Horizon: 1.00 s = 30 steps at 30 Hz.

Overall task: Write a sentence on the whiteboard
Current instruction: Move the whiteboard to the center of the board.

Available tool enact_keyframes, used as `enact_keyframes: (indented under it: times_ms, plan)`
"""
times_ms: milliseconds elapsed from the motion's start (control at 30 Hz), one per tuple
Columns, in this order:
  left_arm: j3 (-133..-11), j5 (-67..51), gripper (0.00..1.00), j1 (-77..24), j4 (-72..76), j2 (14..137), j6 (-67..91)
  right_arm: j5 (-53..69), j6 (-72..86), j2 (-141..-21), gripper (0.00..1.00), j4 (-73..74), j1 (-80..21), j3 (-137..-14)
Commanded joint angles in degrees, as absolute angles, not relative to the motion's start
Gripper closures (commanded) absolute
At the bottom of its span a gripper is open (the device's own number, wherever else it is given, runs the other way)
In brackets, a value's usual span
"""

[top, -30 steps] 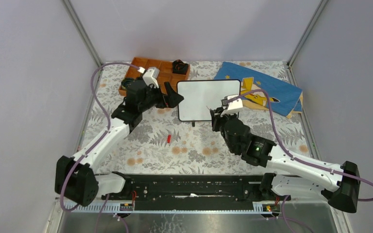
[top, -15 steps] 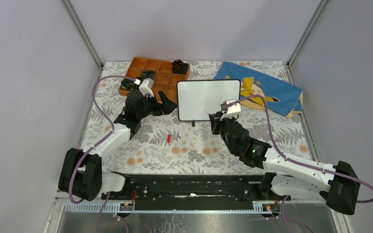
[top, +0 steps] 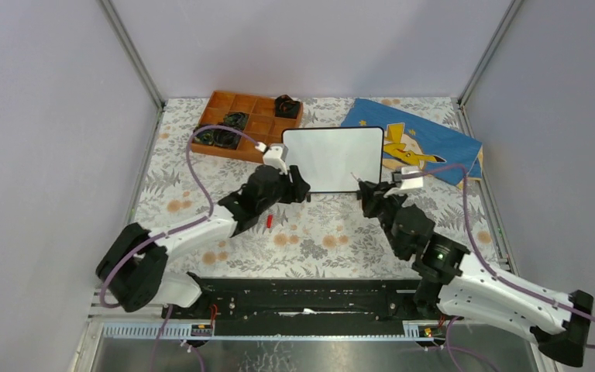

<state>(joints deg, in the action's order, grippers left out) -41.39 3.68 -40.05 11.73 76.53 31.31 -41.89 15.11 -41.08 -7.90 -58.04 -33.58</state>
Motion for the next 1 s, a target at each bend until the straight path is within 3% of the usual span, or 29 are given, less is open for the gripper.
enact_keyframes:
  times_ms: [0, 133, 300, 967]
  plan:
    - [-45.5, 17.6, 0.40, -44.7, 10.9, 83.7, 31.9, -45.3, 16.0, -36.4, 1.00, -3.4, -57.7, -35.0]
    - [-48.4, 24.8, 0.45, -48.3, 9.6, 90.3, 35.5, -44.8, 17.4, -34.4, 1.00, 0.6, -57.8, -36.7]
    - [-51.1, 30.9, 0.42, -50.9, 6.8, 95.5, 40.4, -44.6, 17.4, -32.6, 1.00, 3.7, -57.8, -37.6]
    - [-56.8, 34.3, 0.51, -51.4, 6.4, 106.6, 43.4, -44.7, 16.5, -31.0, 1.00, 5.5, -57.8, -40.2]
